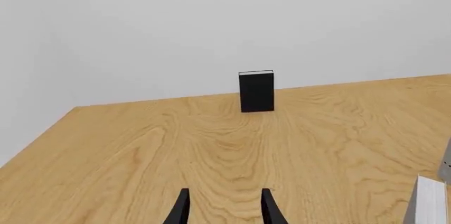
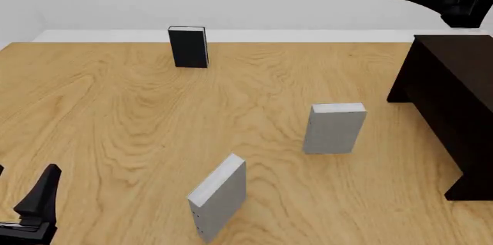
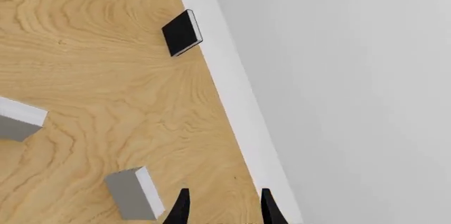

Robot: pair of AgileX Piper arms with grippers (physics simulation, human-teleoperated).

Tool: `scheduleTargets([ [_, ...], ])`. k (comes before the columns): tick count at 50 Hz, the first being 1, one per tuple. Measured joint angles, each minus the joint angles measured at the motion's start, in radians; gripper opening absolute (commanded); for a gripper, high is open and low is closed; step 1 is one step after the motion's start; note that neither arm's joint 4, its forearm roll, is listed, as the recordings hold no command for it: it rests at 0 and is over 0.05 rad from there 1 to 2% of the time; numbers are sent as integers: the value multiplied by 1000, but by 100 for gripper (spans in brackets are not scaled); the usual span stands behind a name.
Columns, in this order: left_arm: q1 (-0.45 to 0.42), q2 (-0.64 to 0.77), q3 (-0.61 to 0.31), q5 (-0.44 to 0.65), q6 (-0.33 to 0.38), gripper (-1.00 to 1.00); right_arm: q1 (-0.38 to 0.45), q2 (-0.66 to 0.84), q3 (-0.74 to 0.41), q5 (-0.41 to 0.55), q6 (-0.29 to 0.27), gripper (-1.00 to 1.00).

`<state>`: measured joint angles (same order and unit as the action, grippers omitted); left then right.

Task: Pick up the book on the right and place it on the cabinet shelf.

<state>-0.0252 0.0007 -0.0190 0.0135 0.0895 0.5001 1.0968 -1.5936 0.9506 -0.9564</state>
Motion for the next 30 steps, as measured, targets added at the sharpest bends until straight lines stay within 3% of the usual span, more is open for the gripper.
scheduleTargets([
  [15, -2, 0, 4, -2, -3, 100, 8, 149, -182, 185, -50, 100],
  [30, -13, 0, 9, -1, 1, 100, 16, 238, -153, 250, -112, 100],
])
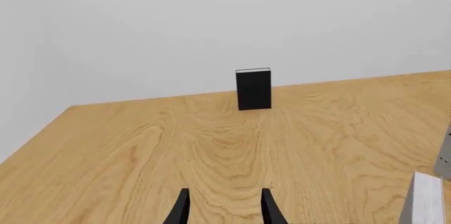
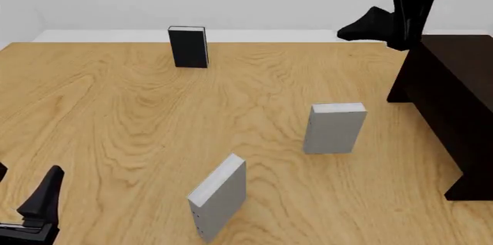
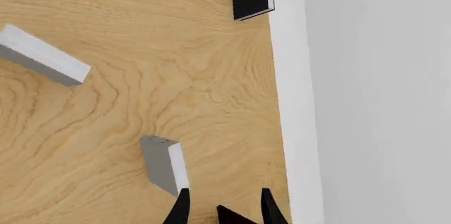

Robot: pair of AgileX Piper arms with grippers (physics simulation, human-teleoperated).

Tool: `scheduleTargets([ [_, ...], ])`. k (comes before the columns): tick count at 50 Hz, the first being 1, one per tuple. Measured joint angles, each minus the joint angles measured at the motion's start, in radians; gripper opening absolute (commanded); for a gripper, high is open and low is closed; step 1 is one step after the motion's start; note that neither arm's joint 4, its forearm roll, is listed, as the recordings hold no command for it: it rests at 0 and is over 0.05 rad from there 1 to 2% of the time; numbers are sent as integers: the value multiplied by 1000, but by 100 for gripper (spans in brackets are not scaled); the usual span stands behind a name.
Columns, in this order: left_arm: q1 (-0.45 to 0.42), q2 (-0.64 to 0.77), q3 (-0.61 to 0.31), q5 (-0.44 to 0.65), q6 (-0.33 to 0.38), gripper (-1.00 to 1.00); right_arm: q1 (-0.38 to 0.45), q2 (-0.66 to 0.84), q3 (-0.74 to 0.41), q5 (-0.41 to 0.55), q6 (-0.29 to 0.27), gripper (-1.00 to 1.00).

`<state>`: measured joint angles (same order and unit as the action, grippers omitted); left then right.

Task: Pick up the book on the right and place it on the cabinet shelf.

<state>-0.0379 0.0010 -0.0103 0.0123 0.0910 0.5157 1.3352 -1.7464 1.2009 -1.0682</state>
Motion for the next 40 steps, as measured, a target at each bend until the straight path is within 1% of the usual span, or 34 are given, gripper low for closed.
scheduleTargets([
  [12, -11, 0, 0, 1, 11, 100, 0, 51, 18, 13, -33, 100],
  [26, -30, 0, 0, 2, 30, 100, -23, 84, 49, 15, -73, 100],
  [40, -38, 0, 2, 4, 40, 100, -12, 102, 115, -28, -70, 100],
])
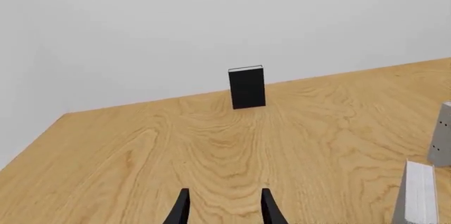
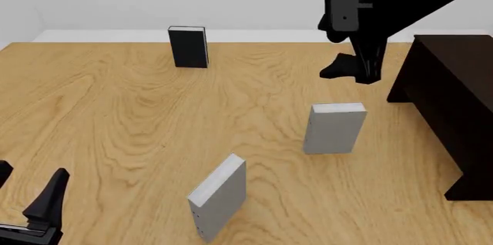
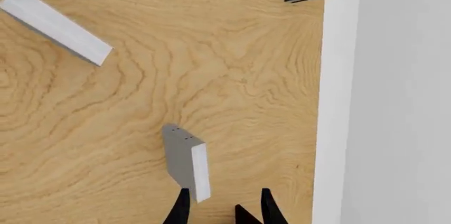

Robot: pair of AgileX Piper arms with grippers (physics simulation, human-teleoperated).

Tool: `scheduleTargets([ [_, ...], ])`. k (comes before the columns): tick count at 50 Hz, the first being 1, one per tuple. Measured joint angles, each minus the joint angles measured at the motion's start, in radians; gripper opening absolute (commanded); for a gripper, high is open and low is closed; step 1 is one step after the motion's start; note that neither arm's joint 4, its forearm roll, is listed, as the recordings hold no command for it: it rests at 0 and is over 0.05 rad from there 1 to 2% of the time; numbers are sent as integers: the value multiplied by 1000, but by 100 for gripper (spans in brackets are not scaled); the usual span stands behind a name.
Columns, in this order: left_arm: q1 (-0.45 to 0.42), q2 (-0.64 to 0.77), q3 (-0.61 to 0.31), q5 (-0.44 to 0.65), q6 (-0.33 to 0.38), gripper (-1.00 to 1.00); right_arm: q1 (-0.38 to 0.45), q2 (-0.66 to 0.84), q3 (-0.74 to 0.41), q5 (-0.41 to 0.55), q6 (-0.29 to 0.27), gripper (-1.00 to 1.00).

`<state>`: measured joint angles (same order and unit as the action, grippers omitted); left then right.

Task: Pick up the book on the right and place it on the cabinet shelf.

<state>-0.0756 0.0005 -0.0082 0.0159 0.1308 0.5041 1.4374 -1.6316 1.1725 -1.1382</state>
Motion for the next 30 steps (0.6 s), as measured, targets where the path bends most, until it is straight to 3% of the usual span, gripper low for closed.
scheduleTargets([
  [30, -1, 0, 6, 11, 12, 100, -18, 51, 161, -137, -12, 100],
])
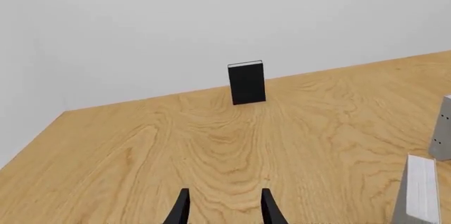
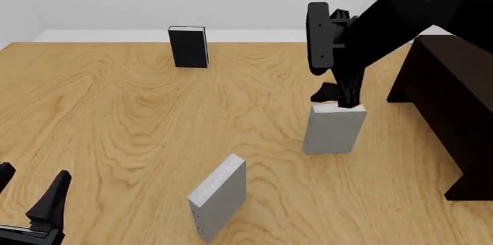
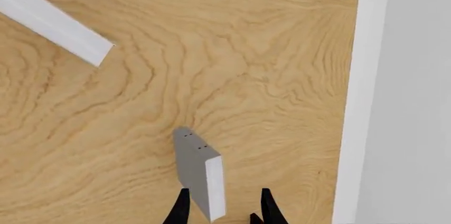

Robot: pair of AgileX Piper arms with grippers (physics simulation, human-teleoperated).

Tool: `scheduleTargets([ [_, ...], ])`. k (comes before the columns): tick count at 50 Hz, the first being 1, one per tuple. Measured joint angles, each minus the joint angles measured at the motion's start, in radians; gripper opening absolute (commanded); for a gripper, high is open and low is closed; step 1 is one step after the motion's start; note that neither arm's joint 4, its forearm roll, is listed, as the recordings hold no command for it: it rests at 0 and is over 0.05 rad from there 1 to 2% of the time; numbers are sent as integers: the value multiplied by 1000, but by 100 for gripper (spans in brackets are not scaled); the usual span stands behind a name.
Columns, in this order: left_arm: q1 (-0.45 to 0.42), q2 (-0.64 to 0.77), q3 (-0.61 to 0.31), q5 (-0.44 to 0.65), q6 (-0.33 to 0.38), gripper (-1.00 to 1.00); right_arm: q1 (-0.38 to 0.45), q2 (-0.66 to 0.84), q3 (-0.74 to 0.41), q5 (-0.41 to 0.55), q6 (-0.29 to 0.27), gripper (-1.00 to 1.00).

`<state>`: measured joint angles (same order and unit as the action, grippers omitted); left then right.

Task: Pick up the book on the right and place it on the cabinet shelf.

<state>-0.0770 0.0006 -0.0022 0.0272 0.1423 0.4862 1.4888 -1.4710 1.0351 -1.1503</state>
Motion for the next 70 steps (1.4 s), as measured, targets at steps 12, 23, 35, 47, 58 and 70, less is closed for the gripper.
scheduleTargets([
  [12, -4, 0, 1, 4, 3, 100, -13, 32, 33, -48, 4, 100],
  [23, -9, 0, 2, 9, 7, 100, -27, 64, 43, -85, 6, 100],
  [35, -14, 1, 2, 19, 9, 100, -41, 96, 51, -117, 18, 100],
  [47, -14, 3, 2, 28, 11, 100, -53, 123, 57, -133, 34, 100],
  [58, -17, 5, 2, 34, 14, 100, -69, 148, 53, -145, 49, 100],
  [70, -19, 4, 2, 42, 18, 100, -75, 168, 62, -163, 73, 100],
])
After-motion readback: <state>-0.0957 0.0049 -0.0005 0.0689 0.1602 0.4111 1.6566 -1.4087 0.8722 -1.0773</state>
